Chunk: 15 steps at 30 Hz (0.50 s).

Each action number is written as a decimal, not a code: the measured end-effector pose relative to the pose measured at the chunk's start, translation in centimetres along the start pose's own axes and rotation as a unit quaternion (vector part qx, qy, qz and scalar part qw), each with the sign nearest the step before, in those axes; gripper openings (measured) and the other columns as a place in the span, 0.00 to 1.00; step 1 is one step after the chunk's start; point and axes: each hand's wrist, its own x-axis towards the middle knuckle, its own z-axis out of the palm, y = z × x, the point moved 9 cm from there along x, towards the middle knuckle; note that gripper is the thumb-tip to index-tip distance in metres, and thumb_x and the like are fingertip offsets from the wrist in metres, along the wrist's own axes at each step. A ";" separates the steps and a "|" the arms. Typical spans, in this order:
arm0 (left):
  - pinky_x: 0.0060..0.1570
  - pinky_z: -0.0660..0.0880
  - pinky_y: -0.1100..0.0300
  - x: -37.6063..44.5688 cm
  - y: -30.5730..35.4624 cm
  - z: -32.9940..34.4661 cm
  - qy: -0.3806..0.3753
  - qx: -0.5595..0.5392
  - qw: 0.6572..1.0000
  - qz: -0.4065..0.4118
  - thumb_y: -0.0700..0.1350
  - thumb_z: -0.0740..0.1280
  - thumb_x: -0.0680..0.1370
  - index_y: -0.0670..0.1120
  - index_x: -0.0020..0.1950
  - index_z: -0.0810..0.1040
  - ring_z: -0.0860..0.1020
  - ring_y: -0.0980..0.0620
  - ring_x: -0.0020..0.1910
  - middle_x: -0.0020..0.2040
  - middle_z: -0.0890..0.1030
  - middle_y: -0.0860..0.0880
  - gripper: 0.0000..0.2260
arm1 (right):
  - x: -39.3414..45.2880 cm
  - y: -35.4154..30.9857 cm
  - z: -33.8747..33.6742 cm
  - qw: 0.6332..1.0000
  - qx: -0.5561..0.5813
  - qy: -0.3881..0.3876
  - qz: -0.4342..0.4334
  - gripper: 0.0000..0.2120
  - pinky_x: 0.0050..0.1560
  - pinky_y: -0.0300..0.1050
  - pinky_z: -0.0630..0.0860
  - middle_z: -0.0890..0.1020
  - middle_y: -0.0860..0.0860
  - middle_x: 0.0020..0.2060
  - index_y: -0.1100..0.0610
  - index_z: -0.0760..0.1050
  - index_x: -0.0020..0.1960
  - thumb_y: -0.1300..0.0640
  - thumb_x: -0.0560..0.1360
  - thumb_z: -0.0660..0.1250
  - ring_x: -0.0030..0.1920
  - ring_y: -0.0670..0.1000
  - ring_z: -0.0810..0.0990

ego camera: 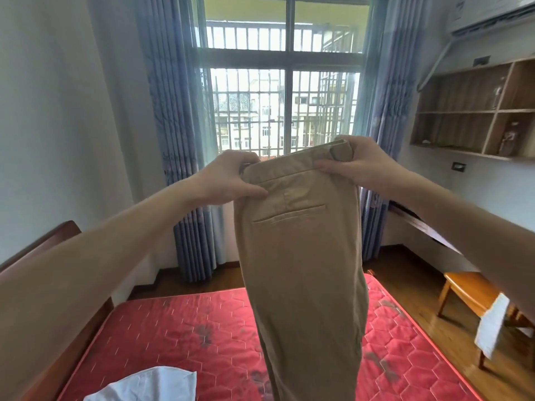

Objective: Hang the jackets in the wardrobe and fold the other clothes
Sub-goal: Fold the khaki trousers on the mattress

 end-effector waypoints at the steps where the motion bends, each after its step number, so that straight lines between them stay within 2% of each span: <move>1: 0.55 0.82 0.39 -0.1 0.2 0.0 -0.007 -0.008 1.000 -0.001 0.47 0.81 0.71 0.41 0.54 0.84 0.84 0.41 0.51 0.51 0.85 0.41 0.17 | 0.0 -0.9 -0.2 0.999 -0.038 -0.022 -0.011 0.15 0.46 0.44 0.81 0.85 0.56 0.43 0.62 0.81 0.50 0.51 0.74 0.78 0.42 0.49 0.83; 2: 0.55 0.82 0.39 -0.4 0.4 0.1 -0.015 -0.020 1.000 -0.005 0.47 0.82 0.71 0.40 0.53 0.84 0.84 0.41 0.51 0.51 0.85 0.41 0.17 | -0.1 -1.7 -0.4 0.996 -0.076 -0.048 -0.016 0.15 0.44 0.39 0.80 0.85 0.54 0.43 0.61 0.82 0.50 0.50 0.75 0.78 0.41 0.46 0.83; 4: 0.55 0.83 0.42 -0.7 0.6 0.6 -0.027 -0.042 0.999 -0.020 0.47 0.82 0.71 0.41 0.52 0.85 0.85 0.44 0.50 0.50 0.86 0.42 0.16 | -0.5 -2.6 -0.3 0.985 -0.137 -0.106 -0.008 0.13 0.43 0.29 0.79 0.87 0.44 0.44 0.54 0.85 0.54 0.47 0.75 0.76 0.44 0.40 0.85; 6: 0.53 0.84 0.47 -1.0 1.0 1.0 -0.046 -0.045 0.997 -0.031 0.48 0.82 0.72 0.41 0.52 0.85 0.86 0.47 0.49 0.49 0.86 0.44 0.15 | -0.9 -2.7 0.0 0.975 -0.161 -0.153 0.009 0.12 0.45 0.29 0.80 0.87 0.40 0.46 0.51 0.86 0.56 0.46 0.76 0.75 0.47 0.39 0.85; 9: 0.52 0.85 0.54 -1.5 1.3 1.3 -0.094 -0.045 0.992 -0.074 0.52 0.81 0.71 0.43 0.54 0.86 0.87 0.51 0.48 0.49 0.88 0.49 0.18 | -1.9 -2.4 0.9 0.969 -0.130 -0.204 0.039 0.12 0.53 0.39 0.83 0.88 0.44 0.50 0.52 0.85 0.58 0.48 0.77 0.74 0.51 0.44 0.87; 12: 0.55 0.83 0.58 -2.6 1.5 1.7 -0.182 -0.033 0.974 -0.127 0.58 0.78 0.69 0.45 0.58 0.86 0.87 0.51 0.51 0.52 0.88 0.50 0.23 | -3.0 -2.0 1.7 0.958 -0.066 -0.266 0.090 0.11 0.53 0.37 0.82 0.88 0.47 0.52 0.55 0.85 0.59 0.53 0.78 0.73 0.53 0.47 0.87; 15: 0.44 0.81 0.66 -3.4 1.3 2.3 -0.258 -0.071 0.948 -0.175 0.52 0.75 0.71 0.43 0.58 0.82 0.87 0.54 0.47 0.48 0.88 0.52 0.19 | -3.8 -1.0 2.9 0.927 -0.027 -0.332 0.172 0.14 0.49 0.35 0.81 0.88 0.51 0.53 0.59 0.83 0.61 0.56 0.77 0.73 0.53 0.49 0.87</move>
